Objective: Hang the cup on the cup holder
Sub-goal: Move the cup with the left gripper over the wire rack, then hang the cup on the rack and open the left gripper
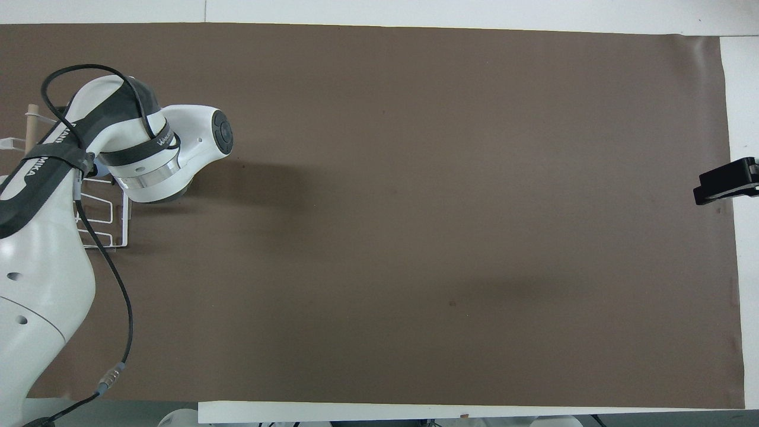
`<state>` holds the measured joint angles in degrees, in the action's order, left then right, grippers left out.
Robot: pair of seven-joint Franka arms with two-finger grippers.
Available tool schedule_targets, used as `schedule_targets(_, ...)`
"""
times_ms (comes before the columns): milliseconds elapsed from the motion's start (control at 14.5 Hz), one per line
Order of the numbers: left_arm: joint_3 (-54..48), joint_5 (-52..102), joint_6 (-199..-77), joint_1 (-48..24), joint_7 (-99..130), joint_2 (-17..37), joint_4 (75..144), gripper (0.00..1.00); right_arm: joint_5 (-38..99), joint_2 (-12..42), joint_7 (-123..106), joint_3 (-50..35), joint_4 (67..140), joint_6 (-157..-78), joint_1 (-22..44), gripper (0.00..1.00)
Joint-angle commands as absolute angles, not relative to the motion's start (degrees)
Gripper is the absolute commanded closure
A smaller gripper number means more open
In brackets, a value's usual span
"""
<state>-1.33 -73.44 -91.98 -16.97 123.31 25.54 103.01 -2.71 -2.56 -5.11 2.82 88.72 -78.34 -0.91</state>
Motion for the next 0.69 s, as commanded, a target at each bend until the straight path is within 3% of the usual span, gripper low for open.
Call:
schedule_targets(0, -1.4, -68.0, -91.3, -17.1, 118.1, 22.9, 100.6, 0.00, -2.7, -4.0, -5.4, 2.9, 90.4, -78.3, -1.1, 0.00)
schedule_targets(276, -1.3, -61.4, -92.6, -16.5, 107.0, 17.2, 99.1, 0.00, -2.7, -4.0, -5.5, 2.9, 90.4, -78.3, -0.9, 0.00)
schedule_targets(621, -1.1, -48.2, -93.6, -10.5, 83.8, 10.2, 98.7, 0.00, -2.6, -4.0, -5.4, 3.0, 90.4, -78.3, -1.0, 0.00)
